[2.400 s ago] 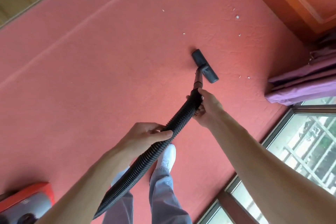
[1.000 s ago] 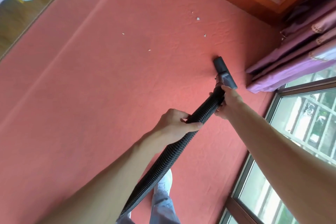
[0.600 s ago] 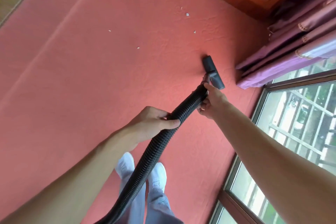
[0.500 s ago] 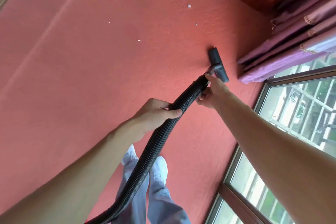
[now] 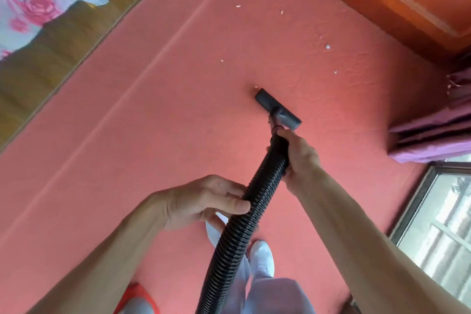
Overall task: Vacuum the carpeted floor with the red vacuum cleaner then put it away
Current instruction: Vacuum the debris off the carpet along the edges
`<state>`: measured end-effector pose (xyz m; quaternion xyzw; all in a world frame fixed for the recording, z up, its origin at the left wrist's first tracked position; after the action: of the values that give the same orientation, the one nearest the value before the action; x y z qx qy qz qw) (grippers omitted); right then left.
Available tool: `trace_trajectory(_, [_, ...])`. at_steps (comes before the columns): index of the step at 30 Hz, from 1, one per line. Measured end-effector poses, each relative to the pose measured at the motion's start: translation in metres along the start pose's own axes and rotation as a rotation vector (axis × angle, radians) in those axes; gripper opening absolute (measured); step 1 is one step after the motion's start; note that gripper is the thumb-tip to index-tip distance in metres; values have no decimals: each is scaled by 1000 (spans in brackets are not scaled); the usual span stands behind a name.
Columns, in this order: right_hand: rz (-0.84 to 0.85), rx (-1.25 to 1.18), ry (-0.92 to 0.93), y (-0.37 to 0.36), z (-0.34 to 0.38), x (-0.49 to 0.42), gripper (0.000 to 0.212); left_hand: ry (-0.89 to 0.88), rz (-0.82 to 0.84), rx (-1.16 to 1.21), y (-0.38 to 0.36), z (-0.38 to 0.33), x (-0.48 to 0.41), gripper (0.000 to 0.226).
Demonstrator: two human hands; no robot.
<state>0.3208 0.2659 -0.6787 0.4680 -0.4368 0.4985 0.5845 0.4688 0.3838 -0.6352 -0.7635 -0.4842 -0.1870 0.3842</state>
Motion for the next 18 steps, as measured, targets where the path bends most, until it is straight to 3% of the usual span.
trace_trajectory(2, [-6,78,-3,-28,1,7,41,-8,-59,76,12,-1,14,77])
trace_trajectory(5, [6,172,-11,-61,5,13,37,-126,-57,171,30,-2,30,60])
trace_trajectory(9, [-6,226,-15,-92,14,0,36,-182,-192,259,38,7,27,51])
trace_trajectory(14, [-75,326,36,-99,46,-30,23,-207,-443,189,36,8,3,45])
trace_trajectory(18, [-91,425,79,-94,66,-25,28,-204,-442,171,33,0,-14,31])
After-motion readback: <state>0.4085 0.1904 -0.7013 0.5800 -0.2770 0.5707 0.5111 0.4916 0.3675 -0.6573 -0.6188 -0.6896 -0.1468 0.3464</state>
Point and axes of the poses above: each hand's wrist, its own x-axis away from the middle knuckle, its own y-axis out of the back of the hand, z = x × y, the point moved 2 cm from there along -x, towards the middle knuckle, and after that the axes turned 14 degrees about -y, right-handed, at the moved point
